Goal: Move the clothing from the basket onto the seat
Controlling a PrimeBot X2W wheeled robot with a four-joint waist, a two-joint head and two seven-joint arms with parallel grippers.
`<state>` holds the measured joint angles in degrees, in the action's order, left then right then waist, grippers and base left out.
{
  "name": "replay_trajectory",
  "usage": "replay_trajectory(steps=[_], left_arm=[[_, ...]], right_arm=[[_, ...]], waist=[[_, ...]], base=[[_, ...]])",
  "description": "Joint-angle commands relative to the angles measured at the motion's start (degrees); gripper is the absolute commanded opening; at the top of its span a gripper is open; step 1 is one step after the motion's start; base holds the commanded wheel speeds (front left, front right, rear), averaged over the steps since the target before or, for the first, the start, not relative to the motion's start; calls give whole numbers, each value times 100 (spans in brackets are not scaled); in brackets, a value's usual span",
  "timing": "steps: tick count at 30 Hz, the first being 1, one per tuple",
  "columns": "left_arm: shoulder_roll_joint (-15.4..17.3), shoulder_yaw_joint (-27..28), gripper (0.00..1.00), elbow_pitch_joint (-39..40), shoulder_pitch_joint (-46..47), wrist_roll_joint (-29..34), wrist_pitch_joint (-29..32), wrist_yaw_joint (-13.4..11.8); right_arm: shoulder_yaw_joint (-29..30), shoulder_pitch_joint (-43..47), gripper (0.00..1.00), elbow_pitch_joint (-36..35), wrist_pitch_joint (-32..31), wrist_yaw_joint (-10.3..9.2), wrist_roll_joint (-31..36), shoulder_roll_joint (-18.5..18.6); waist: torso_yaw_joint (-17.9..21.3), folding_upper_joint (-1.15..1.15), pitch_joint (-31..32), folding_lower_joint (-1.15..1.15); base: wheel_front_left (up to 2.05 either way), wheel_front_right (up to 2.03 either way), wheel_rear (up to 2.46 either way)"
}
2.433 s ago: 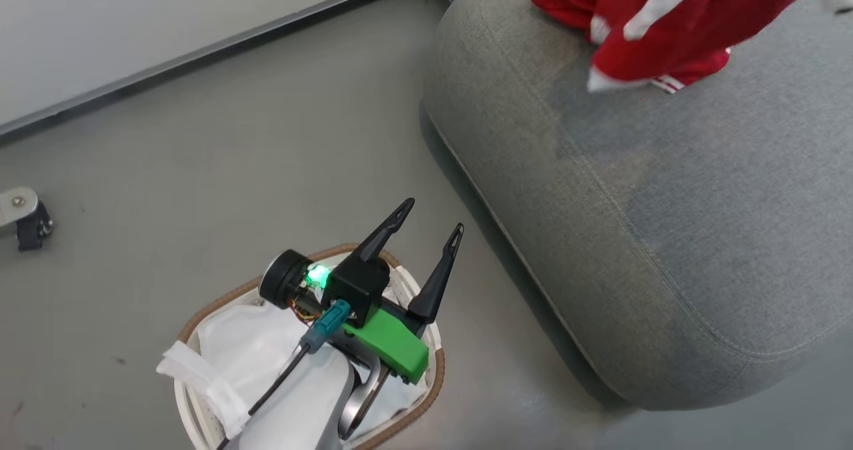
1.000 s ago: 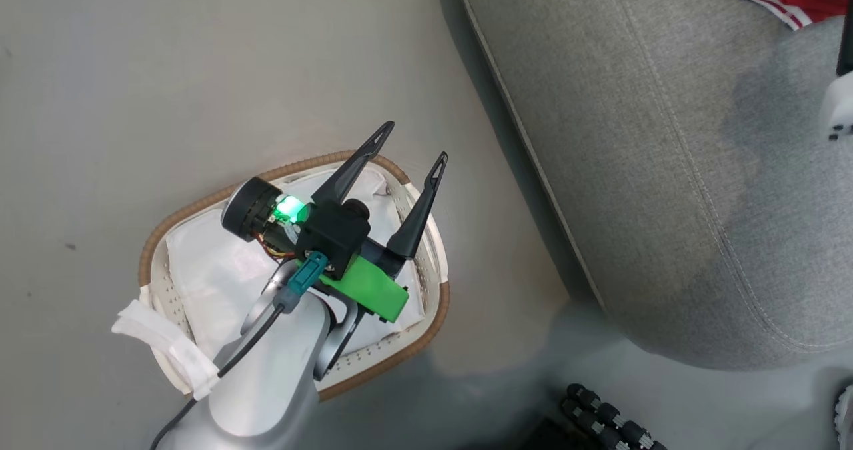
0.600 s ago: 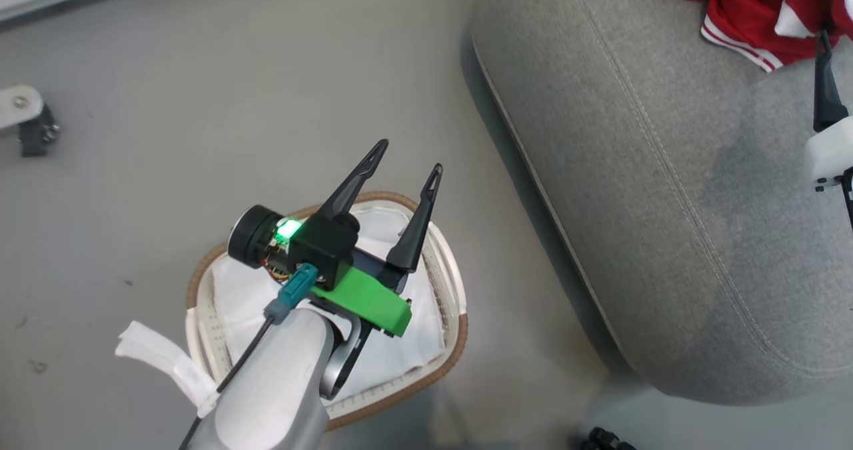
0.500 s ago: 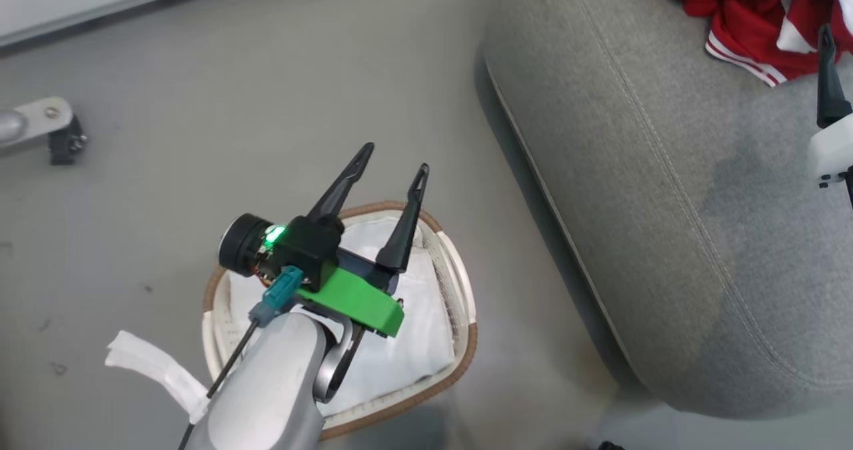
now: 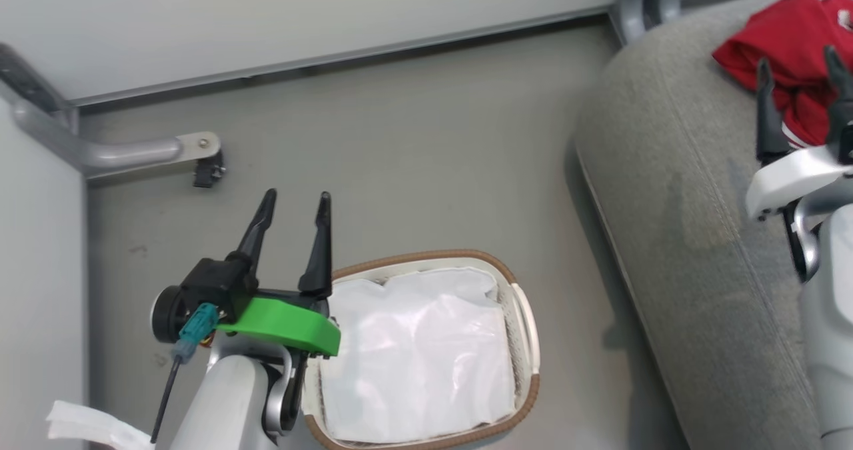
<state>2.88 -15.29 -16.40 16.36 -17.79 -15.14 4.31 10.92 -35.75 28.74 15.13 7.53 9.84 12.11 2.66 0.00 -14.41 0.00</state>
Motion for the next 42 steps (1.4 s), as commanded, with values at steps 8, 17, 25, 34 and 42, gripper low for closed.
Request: replay_trajectory(steps=[8,17,25,34,42], left_arm=[[2,493,100,-88,-387,55,0,-166],[3,757,100,-166,-971,50,0,-75],[5,668,100,-238,-1344,-73,0,-31],[5,580,100,-330,-1452,-177,0,-33],[5,570,100,-345,-1393,-114,0,-27]], right_arm=[[-144,885,100,-523,2,-8,-246,-668],[-335,2003,100,-953,2,-8,-840,-910],[-427,2852,100,-1244,2,-8,-1351,-912],[-437,3234,100,-1421,2,-8,-1309,-911],[-469,3219,100,-1418,2,-8,-1317,-912]], waist=[[-762,0,735,0],[-742,0,1065,0],[-712,0,1301,0],[-665,0,1380,0],[-662,0,1388,0]], base=[[0,0,0],[0,0,0],[0,0,0],[0,0,0],[0,0,0]])
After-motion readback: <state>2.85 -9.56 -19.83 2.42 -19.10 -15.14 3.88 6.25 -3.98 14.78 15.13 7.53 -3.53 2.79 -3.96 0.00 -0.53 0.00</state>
